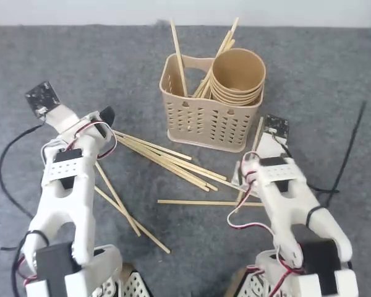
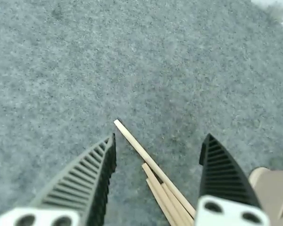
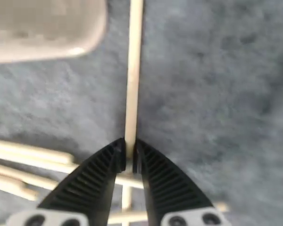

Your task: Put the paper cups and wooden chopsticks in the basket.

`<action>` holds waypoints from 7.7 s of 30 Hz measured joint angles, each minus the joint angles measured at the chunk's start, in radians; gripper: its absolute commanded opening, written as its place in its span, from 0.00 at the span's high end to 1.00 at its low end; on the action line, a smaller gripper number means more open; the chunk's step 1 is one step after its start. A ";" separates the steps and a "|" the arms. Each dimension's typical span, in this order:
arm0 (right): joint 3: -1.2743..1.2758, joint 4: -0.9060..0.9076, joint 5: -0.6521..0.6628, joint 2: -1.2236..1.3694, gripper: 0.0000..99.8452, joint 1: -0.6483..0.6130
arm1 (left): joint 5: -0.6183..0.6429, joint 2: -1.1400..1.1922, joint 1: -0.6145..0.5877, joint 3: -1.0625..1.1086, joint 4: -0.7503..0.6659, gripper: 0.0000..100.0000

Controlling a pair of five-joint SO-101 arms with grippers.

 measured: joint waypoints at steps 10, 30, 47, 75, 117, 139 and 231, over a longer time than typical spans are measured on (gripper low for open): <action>0.083 0.203 0.242 -0.189 0.99 0.295 | 0.000 0.000 0.000 0.000 0.000 0.73; -0.005 0.236 0.334 -0.388 0.92 0.420 | 0.000 0.000 0.000 0.000 0.000 0.73; -0.345 0.236 0.218 0.187 0.84 0.295 | -0.026 0.000 0.000 0.000 0.000 0.73; -0.143 -0.147 0.075 -0.006 0.84 0.483 | -0.031 0.000 0.035 0.018 0.000 0.73; -0.006 -0.288 0.032 -0.049 0.99 0.439 | 0.080 0.436 0.006 -0.376 0.230 0.92; -0.003 -0.324 0.032 -0.049 0.99 0.419 | 0.095 0.928 0.012 -1.157 0.796 0.93; -0.178 -0.152 -0.012 -0.302 0.99 0.505 | -0.087 0.118 0.150 0.282 -0.850 0.99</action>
